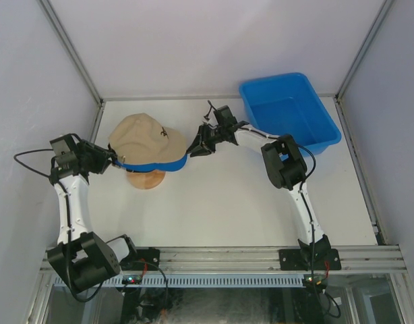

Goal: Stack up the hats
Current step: Stack the hat on the hat.

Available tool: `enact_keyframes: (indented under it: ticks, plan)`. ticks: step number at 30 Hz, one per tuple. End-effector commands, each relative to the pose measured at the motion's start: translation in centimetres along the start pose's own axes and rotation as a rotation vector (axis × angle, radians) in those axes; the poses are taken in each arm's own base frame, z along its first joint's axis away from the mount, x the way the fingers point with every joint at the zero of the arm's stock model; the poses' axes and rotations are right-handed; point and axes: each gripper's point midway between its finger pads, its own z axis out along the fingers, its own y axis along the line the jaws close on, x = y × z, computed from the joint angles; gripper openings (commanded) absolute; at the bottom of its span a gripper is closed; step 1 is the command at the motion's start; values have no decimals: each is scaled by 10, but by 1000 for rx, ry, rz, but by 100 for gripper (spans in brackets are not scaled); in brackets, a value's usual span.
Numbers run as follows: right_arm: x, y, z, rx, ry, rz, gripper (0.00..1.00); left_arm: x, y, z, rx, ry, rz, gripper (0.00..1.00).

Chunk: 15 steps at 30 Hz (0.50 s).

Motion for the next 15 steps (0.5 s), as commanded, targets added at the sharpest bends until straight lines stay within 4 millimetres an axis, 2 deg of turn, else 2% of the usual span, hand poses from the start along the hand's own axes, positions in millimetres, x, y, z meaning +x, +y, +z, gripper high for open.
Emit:
enact_keyframes:
  ticks: [1, 5, 10, 15]
  plan:
    - [-6, 13, -13, 14, -50, -55, 29, -8, -5, -17, -12, -36, -23, 43]
    - [-8, 18, -16, 20, -58, -66, 29, -21, -18, -30, 35, -98, -45, 45]
    - [-9, 20, -20, 29, -67, -76, 29, -27, -31, -38, 88, -134, -61, 47]
    - [-10, 20, -22, 32, -68, -78, 29, -28, -32, -41, 100, -152, -67, 49]
